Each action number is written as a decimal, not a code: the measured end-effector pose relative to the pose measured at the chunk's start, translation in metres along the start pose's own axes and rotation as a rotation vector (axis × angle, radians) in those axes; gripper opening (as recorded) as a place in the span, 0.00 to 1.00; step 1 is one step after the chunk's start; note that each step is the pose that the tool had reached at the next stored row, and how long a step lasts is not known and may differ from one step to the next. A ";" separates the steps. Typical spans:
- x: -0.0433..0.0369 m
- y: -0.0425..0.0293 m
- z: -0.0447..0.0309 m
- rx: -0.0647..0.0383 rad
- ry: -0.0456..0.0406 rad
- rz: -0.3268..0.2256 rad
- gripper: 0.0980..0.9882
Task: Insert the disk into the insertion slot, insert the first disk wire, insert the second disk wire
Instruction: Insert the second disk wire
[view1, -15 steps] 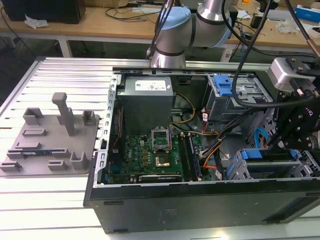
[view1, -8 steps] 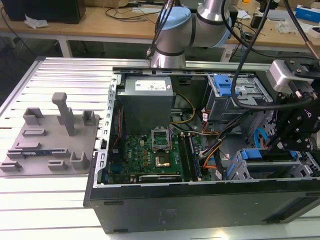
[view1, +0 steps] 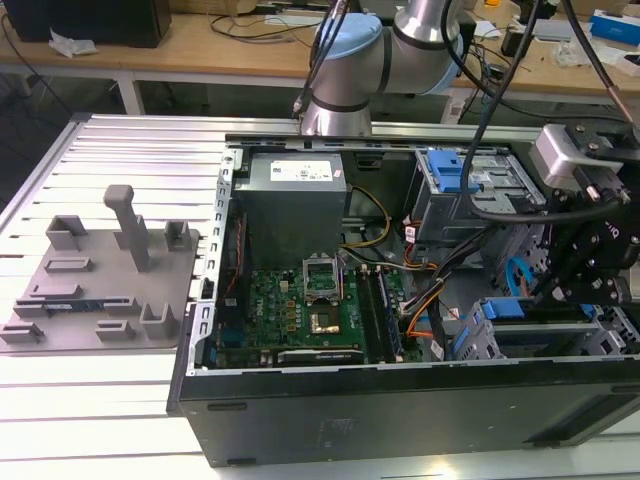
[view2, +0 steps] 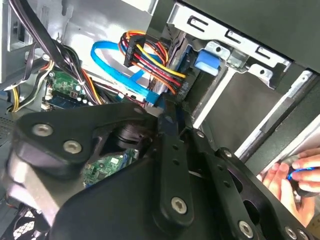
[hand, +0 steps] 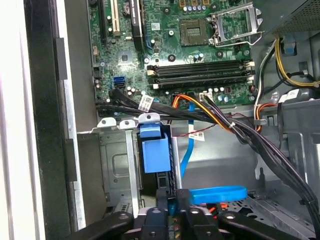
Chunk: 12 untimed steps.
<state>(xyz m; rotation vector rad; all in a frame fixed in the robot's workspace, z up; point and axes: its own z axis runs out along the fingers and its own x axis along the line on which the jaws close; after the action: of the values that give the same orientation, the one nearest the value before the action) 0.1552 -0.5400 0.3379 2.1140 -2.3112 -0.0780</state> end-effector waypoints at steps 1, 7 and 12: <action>-0.0002 0.0002 -0.0054 0.000 0.0024 0.000 0.15; -0.0032 0.0019 -0.0385 0.001 0.0039 0.000 0.23; -0.0064 0.0032 -0.0637 0.001 0.0048 0.000 0.06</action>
<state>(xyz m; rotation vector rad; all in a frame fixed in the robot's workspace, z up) 0.1552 -0.5354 0.4019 2.1123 -2.3090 -0.0719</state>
